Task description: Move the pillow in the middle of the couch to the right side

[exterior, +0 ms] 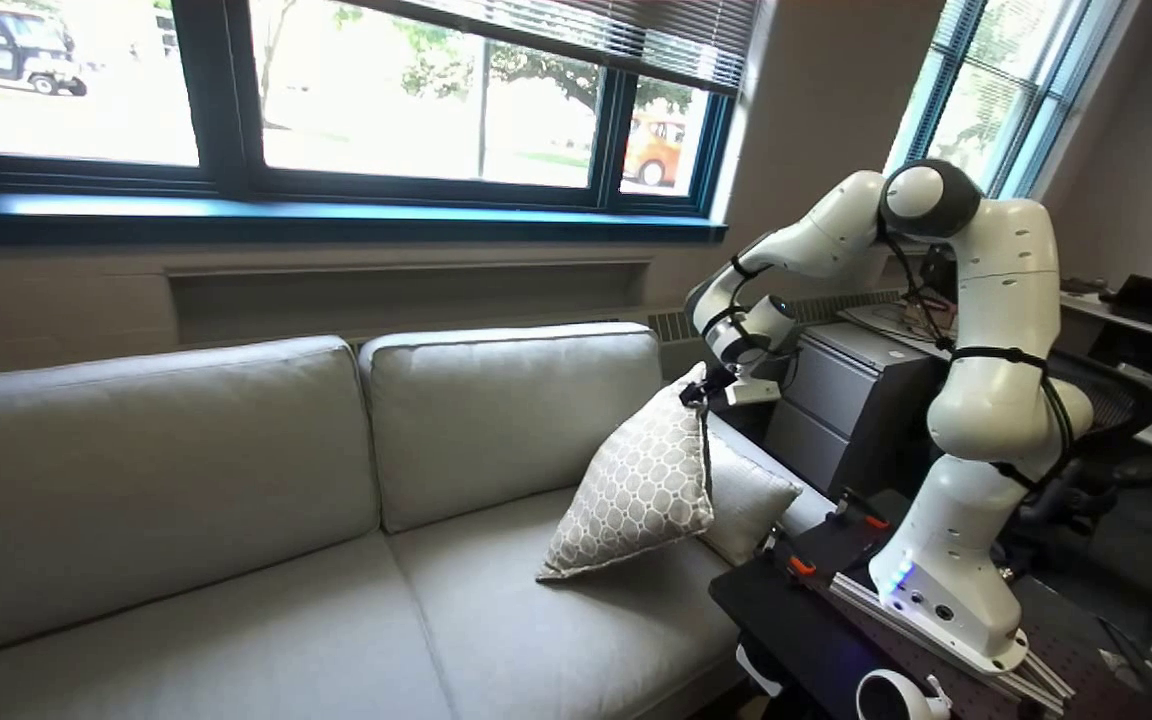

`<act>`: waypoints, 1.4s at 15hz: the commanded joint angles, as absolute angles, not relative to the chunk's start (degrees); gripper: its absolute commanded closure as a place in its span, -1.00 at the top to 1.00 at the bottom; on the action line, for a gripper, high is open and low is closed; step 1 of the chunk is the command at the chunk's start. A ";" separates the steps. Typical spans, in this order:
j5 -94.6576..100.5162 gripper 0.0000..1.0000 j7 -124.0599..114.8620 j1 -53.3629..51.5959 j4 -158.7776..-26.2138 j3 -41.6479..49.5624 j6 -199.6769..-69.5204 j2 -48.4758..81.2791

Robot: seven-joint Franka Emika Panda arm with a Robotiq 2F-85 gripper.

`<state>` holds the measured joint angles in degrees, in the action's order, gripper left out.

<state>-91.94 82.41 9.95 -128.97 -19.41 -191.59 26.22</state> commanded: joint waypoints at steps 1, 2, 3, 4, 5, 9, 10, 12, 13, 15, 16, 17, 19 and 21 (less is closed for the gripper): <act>-87.46 -0.95 80.77 8.17 -123.76 -14.48 -197.17 29.18; -86.15 -0.97 78.47 6.48 -123.07 -11.32 -196.58 29.62; -86.98 -0.97 78.59 6.89 -121.50 -10.30 -196.38 30.81; -87.60 -0.97 77.70 7.14 -120.22 -9.52 -196.07 30.96; -88.18 -0.97 76.60 7.62 -118.74 -8.47 -195.87 31.45; -88.94 -0.96 73.80 7.93 -111.35 -5.22 -198.35 34.66; -88.75 -0.96 73.48 7.44 -108.98 -4.36 -199.70 36.09; -89.12 -0.95 74.27 6.77 -104.47 -3.06 -202.88 38.88; -91.29 -0.97 74.00 -0.52 -103.18 6.89 -198.66 39.46; -91.81 -0.97 74.53 0.11 -100.19 6.68 -201.50 42.57; -94.32 -0.96 73.92 -7.18 -98.98 16.51 -198.18 44.10; -95.36 -0.97 73.99 -8.62 -97.36 18.63 -198.27 45.33; -97.08 -0.97 74.46 -10.32 -95.70 21.12 -199.57 47.18; -99.46 -0.98 74.96 -13.46 -95.14 25.41 -198.36 48.89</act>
<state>-95.77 74.07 -9.95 -98.64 20.75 -197.76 45.00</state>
